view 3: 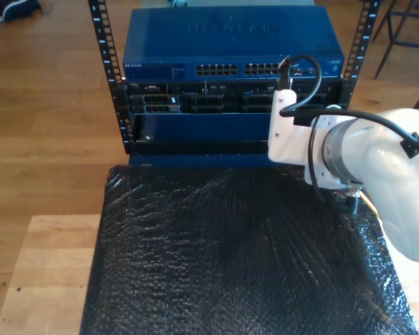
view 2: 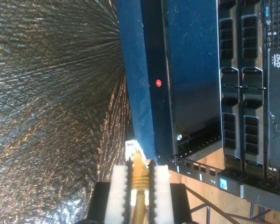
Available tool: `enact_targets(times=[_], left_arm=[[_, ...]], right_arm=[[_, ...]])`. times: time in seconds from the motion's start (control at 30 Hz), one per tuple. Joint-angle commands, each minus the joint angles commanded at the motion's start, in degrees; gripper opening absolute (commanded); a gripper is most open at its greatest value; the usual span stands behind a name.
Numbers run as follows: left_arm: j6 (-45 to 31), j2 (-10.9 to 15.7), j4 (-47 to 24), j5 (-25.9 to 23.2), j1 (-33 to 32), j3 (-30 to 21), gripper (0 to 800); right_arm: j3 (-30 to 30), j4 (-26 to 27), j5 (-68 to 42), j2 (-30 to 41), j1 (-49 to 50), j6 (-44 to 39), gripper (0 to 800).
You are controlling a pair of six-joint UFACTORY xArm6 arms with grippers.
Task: Grab the cable and plug it in
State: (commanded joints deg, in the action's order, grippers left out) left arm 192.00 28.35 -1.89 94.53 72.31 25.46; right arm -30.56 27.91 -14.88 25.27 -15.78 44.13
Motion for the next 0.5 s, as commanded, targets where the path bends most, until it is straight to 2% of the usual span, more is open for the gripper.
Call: enact_targets(times=[0.07, 0.33, 0.5], left_arm=[[-0.97, 0.88, -0.44, -2.11, 0.7, -1.67, 799], [-2.81, 0.97, -0.79, -9.76, 2.81, -6.33, 799], [-4.31, 1.05, -1.49, -12.48, 3.25, -7.91, 799]], right_arm=[[0.0, 0.0, 0.0, 0.0, 0.0, 0.0, 1], [-0.35, 0.0, 0.09, -0.88, 0.0, 0.0, 1], [-0.35, 0.0, 1.23, -1.49, 0.0, 0.0, 1]])
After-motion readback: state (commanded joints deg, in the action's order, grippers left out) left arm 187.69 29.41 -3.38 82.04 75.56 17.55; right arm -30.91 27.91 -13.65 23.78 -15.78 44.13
